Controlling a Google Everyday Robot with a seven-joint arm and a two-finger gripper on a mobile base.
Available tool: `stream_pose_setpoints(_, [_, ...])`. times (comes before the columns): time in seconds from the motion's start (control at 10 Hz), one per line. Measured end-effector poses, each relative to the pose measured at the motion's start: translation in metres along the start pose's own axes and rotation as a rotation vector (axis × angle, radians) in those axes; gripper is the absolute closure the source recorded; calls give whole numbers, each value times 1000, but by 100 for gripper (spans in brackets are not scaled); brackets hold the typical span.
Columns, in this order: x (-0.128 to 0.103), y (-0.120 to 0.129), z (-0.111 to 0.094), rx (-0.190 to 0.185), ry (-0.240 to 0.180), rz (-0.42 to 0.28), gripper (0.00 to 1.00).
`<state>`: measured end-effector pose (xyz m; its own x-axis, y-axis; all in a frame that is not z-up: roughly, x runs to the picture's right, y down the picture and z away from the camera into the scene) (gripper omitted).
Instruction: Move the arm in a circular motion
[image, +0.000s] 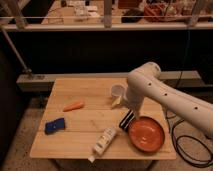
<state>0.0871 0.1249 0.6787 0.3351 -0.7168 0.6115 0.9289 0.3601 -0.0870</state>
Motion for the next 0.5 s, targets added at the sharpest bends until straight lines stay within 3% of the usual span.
stream_pose_setpoints(0.3, [-44,-66,8,-1,-34,-105,20])
stream_pose_setpoints(0.5, [-51,-110,18,8,-50,-148,20])
